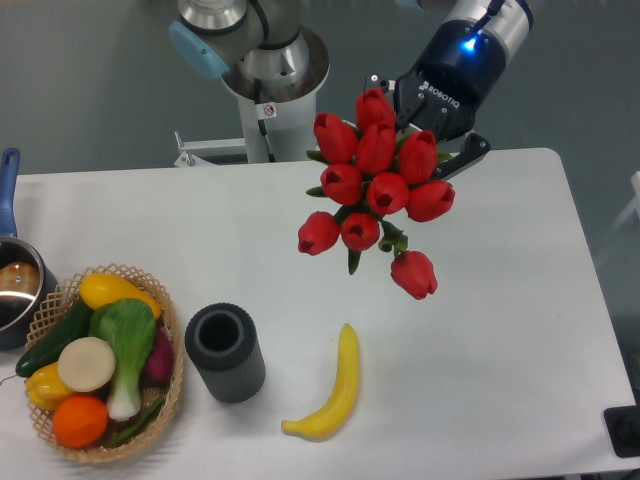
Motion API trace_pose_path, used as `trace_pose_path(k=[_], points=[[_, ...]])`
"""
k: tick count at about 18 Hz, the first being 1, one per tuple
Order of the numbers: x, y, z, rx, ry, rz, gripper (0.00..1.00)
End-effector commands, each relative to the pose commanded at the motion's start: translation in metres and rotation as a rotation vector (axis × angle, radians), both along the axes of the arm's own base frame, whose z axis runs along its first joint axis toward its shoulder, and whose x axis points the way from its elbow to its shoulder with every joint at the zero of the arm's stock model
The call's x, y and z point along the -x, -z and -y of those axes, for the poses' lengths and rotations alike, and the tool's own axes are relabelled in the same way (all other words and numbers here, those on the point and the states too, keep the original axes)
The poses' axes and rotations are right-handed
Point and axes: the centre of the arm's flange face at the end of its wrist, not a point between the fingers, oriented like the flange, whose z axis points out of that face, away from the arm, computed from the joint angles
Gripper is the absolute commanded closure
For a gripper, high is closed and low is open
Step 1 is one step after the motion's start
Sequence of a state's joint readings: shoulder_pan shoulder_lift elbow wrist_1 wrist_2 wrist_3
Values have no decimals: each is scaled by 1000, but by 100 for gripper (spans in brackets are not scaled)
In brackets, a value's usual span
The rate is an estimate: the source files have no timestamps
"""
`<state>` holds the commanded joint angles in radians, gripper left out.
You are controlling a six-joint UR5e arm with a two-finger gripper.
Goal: Insert the flowers into the vase
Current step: 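Carry the red tulip bunch with the gripper toward the black vase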
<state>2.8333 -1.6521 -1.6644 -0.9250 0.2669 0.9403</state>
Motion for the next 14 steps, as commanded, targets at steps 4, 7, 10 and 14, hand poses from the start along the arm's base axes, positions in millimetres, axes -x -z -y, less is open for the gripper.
trace_pose_path(k=[4, 7, 10, 14], points=[[-6, -1, -3, 0, 9, -6, 61], [-16, -1, -16, 0, 38, -6, 61], [-19, 1, -21, -7, 52, -23, 61], [-37, 13, -51, -9, 118, -29, 61]])
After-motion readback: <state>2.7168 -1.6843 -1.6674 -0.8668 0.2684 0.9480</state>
